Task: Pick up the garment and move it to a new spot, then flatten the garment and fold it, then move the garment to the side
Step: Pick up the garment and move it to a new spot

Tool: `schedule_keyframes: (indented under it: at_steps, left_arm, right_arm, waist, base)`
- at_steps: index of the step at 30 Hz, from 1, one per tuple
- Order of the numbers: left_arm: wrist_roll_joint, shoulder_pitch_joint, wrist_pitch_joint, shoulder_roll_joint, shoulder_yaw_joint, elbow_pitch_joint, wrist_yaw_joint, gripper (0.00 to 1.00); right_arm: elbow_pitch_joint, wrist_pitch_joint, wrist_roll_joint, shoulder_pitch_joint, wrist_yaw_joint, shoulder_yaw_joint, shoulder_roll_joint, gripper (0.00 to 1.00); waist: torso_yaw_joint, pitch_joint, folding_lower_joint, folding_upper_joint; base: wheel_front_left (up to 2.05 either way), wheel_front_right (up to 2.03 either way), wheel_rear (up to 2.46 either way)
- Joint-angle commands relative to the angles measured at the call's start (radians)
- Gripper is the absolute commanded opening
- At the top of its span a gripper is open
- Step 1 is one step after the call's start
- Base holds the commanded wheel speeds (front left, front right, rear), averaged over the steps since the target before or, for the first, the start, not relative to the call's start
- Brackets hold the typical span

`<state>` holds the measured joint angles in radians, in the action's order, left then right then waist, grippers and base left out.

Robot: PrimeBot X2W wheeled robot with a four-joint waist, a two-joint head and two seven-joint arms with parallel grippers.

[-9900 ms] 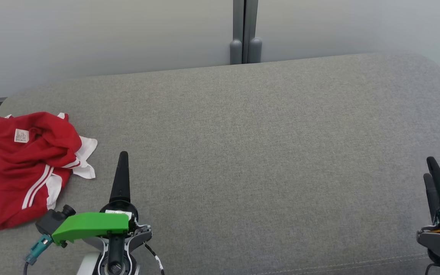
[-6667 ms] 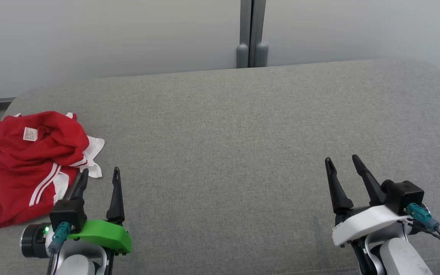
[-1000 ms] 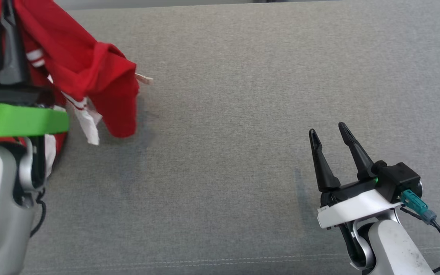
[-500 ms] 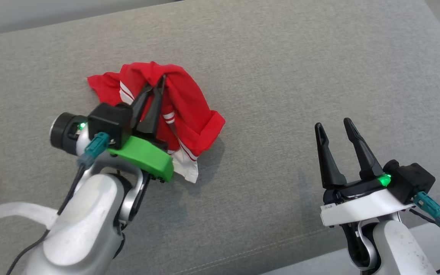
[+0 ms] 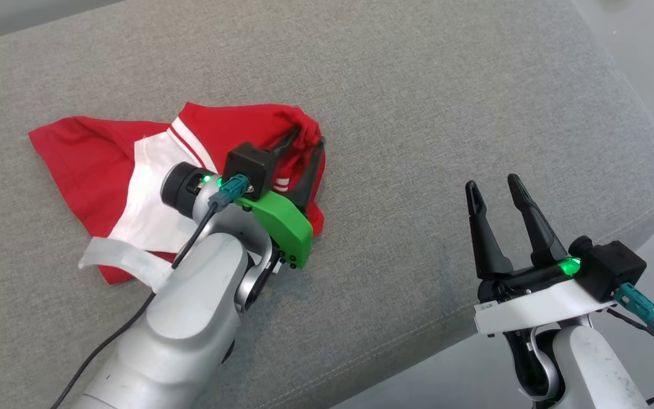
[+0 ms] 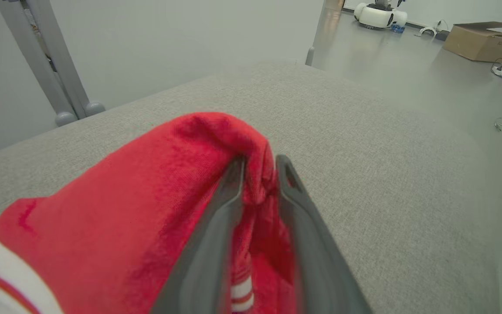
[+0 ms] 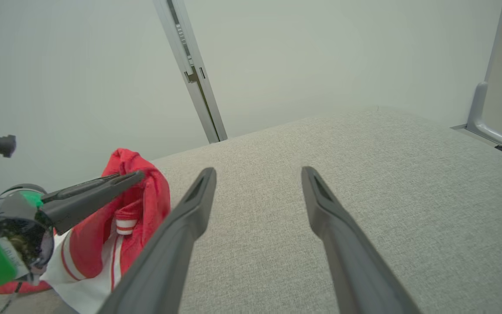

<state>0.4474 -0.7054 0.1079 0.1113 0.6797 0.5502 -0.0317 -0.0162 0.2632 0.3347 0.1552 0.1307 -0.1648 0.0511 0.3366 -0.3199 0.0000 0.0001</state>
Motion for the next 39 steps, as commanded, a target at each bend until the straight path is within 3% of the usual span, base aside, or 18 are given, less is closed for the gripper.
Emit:
schedule_keyframes:
  at_steps: [1, 6, 10, 16, 26, 34, 39]
  left_arm:
    - [-0.003, -0.022, 0.021, -0.007, 0.009, 0.013, -0.013, 1.0]
    - [0.025, -0.003, 0.086, -0.026, 0.036, -0.015, -0.058, 1.0]
    - [0.048, 0.037, 0.123, -0.009, 0.016, -0.107, -0.064, 1.0]
    - [0.074, 0.107, 0.143, 0.035, -0.055, -0.239, -0.01, 1.0]
    - [0.07, 0.256, 0.157, 0.121, -0.267, -0.395, 0.097, 1.0]
    - [-0.014, 0.412, 0.156, 0.127, -0.476, -0.477, 0.123, 1.0]
    - [-0.107, 0.544, 0.155, 0.117, -0.54, -0.498, 0.127, 1.0]
  right_arm:
    - [-0.001, 0.005, 0.006, 0.006, 0.0, 0.005, 0.0, 1.0]
    - [-0.005, 0.005, -0.011, 0.014, 0.0, 0.009, 0.0, 1.0]
    - [-0.012, 0.005, -0.032, 0.017, 0.0, 0.005, 0.0, 1.0]
    - [-0.025, 0.004, -0.064, 0.021, 0.0, 0.01, 0.001, 1.0]
    - [-0.06, 0.004, -0.111, 0.051, 0.0, 0.013, 0.001, 1.0]
    - [-0.088, 0.004, -0.125, 0.026, 0.0, 0.02, 0.001, 1.0]
    - [-0.11, 0.004, -0.139, -0.006, 0.0, 0.036, 0.001, 1.0]
  waist:
    - [0.006, -0.011, 0.0, -0.0001]
    - [-0.03, 0.003, 0.0, -0.0001]
    - [-0.076, 0.025, 0.0, -0.0001]
    - [-0.139, 0.056, 0.0, -0.0001]
    - [-0.21, 0.111, 0.0, -0.0001]
    - [-0.242, 0.171, 0.0, -0.0001]
    - [-0.259, 0.228, 0.0, -0.0001]
  base:
    - [0.0, 0.0, 0.0]
    - [0.0, 0.0, 0.0]
    - [0.0, 0.0, 0.0]
    - [0.0, 0.0, 0.0]
    - [0.0, 0.0, 0.0]
    - [0.0, 0.0, 0.0]
    - [0.0, 0.0, 0.0]
